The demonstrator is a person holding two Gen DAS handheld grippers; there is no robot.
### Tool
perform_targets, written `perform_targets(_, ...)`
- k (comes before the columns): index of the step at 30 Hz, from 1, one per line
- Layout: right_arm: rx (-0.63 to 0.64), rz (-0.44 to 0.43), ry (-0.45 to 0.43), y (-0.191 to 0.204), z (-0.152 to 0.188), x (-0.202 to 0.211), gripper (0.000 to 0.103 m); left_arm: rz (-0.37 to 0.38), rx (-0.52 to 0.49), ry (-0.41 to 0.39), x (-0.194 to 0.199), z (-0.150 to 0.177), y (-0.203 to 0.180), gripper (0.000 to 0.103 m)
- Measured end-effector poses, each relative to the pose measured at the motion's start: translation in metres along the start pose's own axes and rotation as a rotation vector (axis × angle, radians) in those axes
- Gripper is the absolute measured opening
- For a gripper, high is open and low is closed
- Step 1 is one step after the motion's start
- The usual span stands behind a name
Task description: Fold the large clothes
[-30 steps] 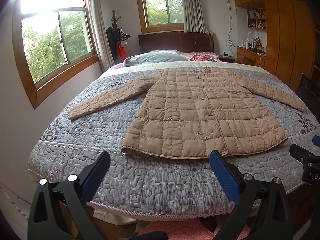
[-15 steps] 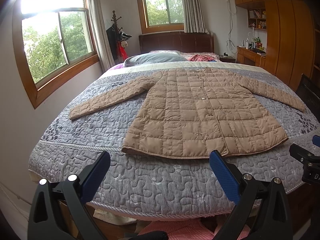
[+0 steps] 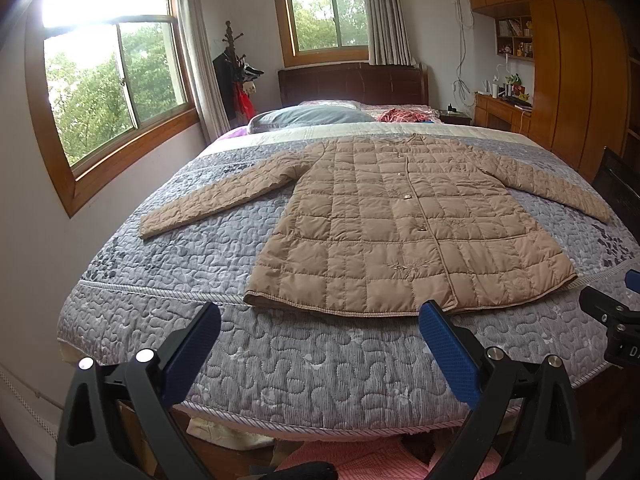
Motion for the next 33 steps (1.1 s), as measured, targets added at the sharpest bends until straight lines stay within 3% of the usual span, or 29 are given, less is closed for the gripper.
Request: perform_targets(33,0.006,-0.001,-0.002,0.0029,-0.0042,0.0004,0.1,0.0,-0.002,-0.002,-0.0007,0.0011,-0.0009,0.099)
Point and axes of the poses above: each gripper's, at about its wrist camera, not at the fingertips, and x roughly against the way its jaws point, y to its left, z to its underside, the point moved 9 cm from there along -x, roughly the way its jaws point
